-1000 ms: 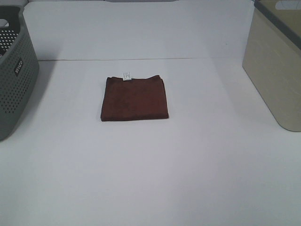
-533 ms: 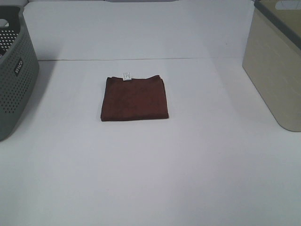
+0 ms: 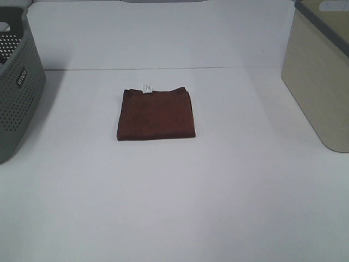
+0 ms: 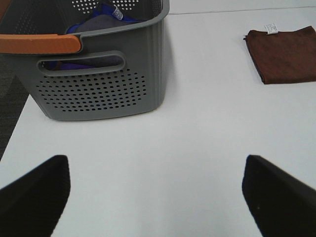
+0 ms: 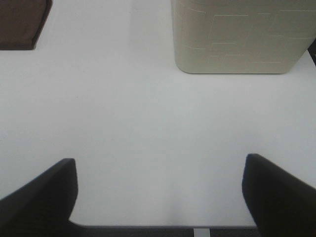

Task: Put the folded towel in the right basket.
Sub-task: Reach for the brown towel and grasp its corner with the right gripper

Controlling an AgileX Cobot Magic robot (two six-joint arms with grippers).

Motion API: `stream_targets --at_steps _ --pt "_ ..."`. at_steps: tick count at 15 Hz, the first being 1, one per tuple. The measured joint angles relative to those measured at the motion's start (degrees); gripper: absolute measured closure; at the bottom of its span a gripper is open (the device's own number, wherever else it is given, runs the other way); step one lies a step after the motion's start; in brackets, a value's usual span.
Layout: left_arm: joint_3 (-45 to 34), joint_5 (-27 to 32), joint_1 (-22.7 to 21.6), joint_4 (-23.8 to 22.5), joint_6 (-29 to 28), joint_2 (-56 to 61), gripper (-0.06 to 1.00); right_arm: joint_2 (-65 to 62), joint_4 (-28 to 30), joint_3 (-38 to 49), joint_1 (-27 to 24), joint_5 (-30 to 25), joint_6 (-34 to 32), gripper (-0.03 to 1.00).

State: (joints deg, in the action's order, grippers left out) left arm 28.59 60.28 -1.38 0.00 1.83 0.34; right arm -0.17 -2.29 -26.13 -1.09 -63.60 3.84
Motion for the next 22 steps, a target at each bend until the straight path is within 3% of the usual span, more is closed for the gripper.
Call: stream_targets --at_steps 22 --pt "0.0 0.0 0.0 0.0 0.0 0.0 0.06 0.0 -0.2 0.0 0.0 0.1 0.0 0.1"
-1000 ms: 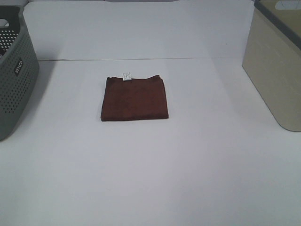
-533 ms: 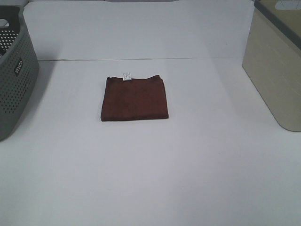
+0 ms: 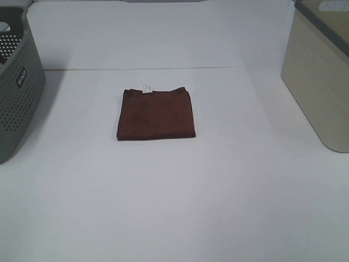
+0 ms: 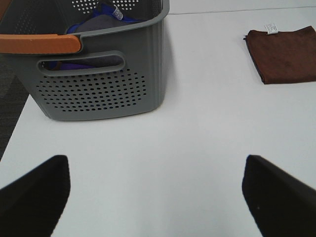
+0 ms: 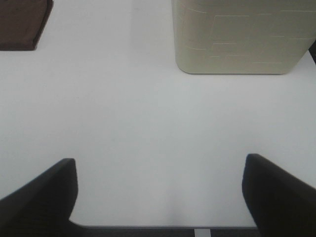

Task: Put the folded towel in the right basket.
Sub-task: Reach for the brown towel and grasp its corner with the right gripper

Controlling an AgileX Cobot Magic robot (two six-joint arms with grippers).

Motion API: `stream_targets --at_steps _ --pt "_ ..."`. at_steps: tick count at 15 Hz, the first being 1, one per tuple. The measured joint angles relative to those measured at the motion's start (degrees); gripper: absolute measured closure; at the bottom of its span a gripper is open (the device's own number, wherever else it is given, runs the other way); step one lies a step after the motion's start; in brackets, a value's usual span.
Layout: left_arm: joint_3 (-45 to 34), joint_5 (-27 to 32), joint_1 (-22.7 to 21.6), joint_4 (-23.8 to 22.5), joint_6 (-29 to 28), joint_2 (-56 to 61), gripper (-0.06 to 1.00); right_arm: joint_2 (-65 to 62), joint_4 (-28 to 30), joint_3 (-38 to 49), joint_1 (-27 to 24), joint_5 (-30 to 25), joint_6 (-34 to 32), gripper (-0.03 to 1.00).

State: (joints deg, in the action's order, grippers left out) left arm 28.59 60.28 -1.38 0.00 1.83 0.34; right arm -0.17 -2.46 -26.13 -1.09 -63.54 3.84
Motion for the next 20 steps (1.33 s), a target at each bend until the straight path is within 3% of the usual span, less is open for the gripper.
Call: stream_targets --at_steps 14,17,20 --pt "0.0 0.0 0.0 0.0 0.0 0.0 0.06 0.9 0.0 -0.4 0.0 0.9 -0.9 0.12" --pt "0.0 0.0 0.0 0.0 0.0 0.0 0.06 10.9 -0.2 -3.2 0.0 7.2 -0.9 0.14" --pt "0.0 0.0 0.0 0.0 0.0 0.0 0.06 24.1 -2.3 -8.3 0.0 7.8 -0.2 0.14"
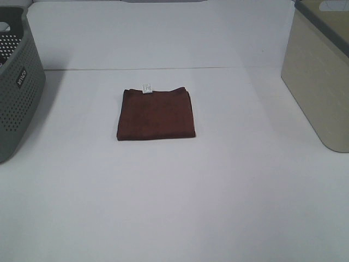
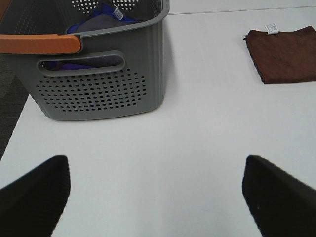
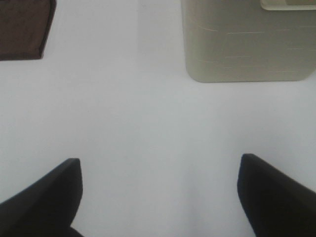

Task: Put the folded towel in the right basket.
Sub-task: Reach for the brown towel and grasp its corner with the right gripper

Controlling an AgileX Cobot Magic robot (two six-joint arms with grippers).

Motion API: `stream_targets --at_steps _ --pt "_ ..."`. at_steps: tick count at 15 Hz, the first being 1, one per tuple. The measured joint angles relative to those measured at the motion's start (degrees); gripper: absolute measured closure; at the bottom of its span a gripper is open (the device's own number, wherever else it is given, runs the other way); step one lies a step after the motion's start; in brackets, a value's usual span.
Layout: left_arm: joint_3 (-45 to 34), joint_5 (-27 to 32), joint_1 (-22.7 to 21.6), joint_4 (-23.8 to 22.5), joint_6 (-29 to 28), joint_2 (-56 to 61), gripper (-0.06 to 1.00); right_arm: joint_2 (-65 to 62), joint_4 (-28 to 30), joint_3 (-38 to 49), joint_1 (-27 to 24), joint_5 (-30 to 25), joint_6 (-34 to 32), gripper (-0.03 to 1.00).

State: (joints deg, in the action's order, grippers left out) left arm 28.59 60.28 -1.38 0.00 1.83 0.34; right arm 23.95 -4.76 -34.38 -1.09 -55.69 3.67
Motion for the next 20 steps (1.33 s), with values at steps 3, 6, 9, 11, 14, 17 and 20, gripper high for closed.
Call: stream_targets --at_steps 3,6,9,11,14,17,20 --pt "0.0 0.0 0.0 0.0 0.0 0.0 0.06 14.0 -4.4 -7.3 0.0 0.1 2.6 0.15" --pt "0.0 0.0 0.0 0.0 0.0 0.0 0.06 26.7 -11.6 -15.4 0.0 -0.5 7.7 0.16" --pt "0.0 0.0 0.0 0.0 0.0 0.0 0.06 37.5 -20.8 -21.8 0.0 -3.2 12.8 0.17" --pt "0.0 0.0 0.0 0.0 0.0 0.0 0.06 45.2 -26.9 -25.1 0.0 -4.4 15.9 0.18" --pt "0.0 0.0 0.0 0.0 0.0 0.0 0.06 54.8 -33.6 -28.8 0.0 -5.0 19.7 0.18" --pt "0.0 0.0 0.0 0.0 0.0 0.0 0.06 62.6 -35.1 -33.2 3.8 -4.8 21.8 0.18" --pt "0.0 0.0 0.0 0.0 0.0 0.0 0.06 71.6 -36.0 -39.8 8.8 -2.5 21.8 0.18"
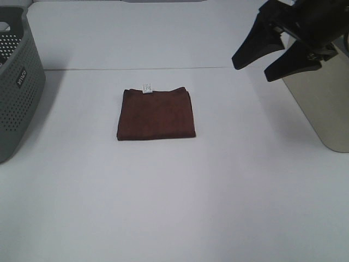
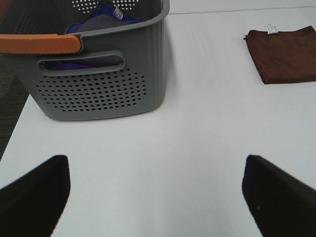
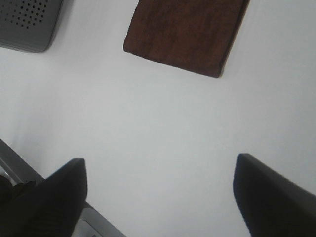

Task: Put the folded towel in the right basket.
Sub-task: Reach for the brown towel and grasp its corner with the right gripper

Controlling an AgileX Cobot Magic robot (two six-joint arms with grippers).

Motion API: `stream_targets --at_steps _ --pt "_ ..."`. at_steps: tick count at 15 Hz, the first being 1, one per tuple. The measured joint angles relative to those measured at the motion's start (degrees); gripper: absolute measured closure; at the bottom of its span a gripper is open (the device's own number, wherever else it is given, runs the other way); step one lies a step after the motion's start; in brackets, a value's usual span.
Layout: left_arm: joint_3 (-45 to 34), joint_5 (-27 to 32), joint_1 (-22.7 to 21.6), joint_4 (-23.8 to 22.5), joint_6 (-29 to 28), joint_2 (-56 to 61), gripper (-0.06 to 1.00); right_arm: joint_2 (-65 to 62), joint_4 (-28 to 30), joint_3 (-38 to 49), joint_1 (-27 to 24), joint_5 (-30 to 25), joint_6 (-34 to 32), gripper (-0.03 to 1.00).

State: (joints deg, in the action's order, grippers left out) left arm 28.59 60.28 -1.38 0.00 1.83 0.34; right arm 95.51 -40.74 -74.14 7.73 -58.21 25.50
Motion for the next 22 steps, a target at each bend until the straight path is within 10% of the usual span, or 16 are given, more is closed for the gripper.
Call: stream_targets --at_steps 22 --pt "0.0 0.0 0.0 0.0 0.0 0.0 0.06 44.8 -10.4 -29.0 7.4 12.4 -0.2 0.2"
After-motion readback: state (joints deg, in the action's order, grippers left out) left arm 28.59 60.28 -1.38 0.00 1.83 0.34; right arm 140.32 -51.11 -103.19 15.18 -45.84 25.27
